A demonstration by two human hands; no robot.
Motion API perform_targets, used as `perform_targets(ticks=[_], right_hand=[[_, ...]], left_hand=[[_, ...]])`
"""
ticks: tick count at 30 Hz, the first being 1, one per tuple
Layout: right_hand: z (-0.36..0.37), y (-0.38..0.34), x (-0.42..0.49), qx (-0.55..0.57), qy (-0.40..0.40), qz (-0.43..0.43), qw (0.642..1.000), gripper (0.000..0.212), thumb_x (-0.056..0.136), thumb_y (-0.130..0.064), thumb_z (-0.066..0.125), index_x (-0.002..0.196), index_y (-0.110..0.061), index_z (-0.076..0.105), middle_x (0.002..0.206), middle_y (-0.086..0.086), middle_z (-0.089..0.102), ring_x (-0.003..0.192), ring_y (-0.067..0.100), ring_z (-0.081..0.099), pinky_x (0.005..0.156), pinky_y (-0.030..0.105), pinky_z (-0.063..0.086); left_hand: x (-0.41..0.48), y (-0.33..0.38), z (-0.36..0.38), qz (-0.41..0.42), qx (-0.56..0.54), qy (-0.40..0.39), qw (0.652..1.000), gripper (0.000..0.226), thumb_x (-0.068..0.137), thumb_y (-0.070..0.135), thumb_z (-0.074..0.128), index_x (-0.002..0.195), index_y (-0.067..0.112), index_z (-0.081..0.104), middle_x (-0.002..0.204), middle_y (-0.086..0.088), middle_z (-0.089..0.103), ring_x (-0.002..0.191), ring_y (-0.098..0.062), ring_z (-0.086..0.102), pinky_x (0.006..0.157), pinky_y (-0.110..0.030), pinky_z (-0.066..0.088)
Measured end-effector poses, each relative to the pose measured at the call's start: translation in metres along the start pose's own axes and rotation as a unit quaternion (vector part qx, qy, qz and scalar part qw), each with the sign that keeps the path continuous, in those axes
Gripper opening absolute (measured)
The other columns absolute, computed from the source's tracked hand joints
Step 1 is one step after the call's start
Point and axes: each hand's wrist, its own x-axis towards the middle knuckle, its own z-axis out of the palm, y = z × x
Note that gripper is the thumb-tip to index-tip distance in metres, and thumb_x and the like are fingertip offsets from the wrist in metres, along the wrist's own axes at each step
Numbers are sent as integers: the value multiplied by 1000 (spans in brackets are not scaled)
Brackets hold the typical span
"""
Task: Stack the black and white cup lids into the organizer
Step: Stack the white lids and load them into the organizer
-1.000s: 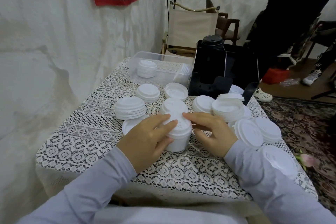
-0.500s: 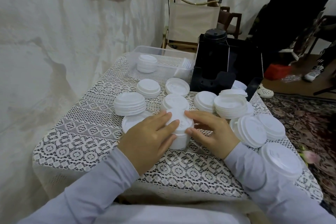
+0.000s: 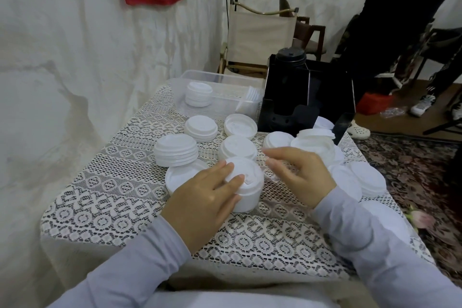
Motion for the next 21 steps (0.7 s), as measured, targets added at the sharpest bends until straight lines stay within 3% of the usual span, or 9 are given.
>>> perform_targets(ticks=[2, 3, 6, 10, 12, 16, 21], right_hand=[[-15, 3, 12, -197, 118, -24, 973, 25, 85, -30, 63, 104, -17, 73, 100, 0, 72, 92, 22, 66, 86, 38, 46], [-23, 5, 18, -309, 125, -15, 943, 25, 85, -32, 60, 101, -18, 73, 99, 1, 72, 91, 26, 65, 88, 42, 40], [-38, 7, 24, -499, -34, 131, 856, 32, 92, -46, 46, 100, -27, 70, 103, -4, 67, 103, 22, 56, 96, 40, 17], [-36, 11, 18, -526, -40, 125, 841, 34, 93, -39, 43, 79, -24, 70, 88, -6, 64, 88, 19, 55, 92, 36, 15], [-36, 12, 18, -515, -53, 136, 845, 31, 92, -42, 46, 78, -26, 68, 86, -6, 63, 88, 19, 55, 90, 36, 17], [-39, 12, 23, -527, -76, 168, 830, 35, 88, -49, 50, 69, -22, 62, 61, -7, 49, 75, 20, 52, 90, 36, 25], [-32, 8, 33, -543, -87, 179, 816, 37, 88, -55, 48, 69, -23, 53, 62, -6, 47, 72, 20, 48, 92, 37, 25]], left_hand=[[1, 0, -1, -6, -6, -5, 1000, 37, 88, 29, 47, 109, 7, 69, 114, -18, 66, 108, -33, 62, 81, -45, 56], [1, -1, -2, -8, -7, -7, 1000, 37, 88, 29, 47, 108, 7, 70, 114, -18, 66, 108, -33, 63, 80, -45, 56], [3, -1, -3, -12, -12, -11, 1000, 39, 88, 31, 46, 108, 9, 70, 114, -17, 66, 107, -32, 63, 80, -45, 56], [3, -2, -5, -12, -8, -24, 1000, 39, 88, 32, 46, 109, 10, 70, 114, -16, 66, 106, -32, 63, 80, -45, 56], [3, -3, -5, -11, -6, -26, 1000, 39, 88, 32, 46, 109, 10, 70, 113, -16, 67, 106, -32, 64, 80, -45, 56], [4, -2, -7, -11, -1, -30, 999, 39, 87, 32, 45, 108, 10, 70, 112, -16, 67, 105, -31, 64, 80, -45, 56], [6, 0, -8, -8, 5, -33, 999, 39, 86, 31, 46, 105, 10, 71, 110, -15, 68, 103, -30, 65, 78, -44, 57]])
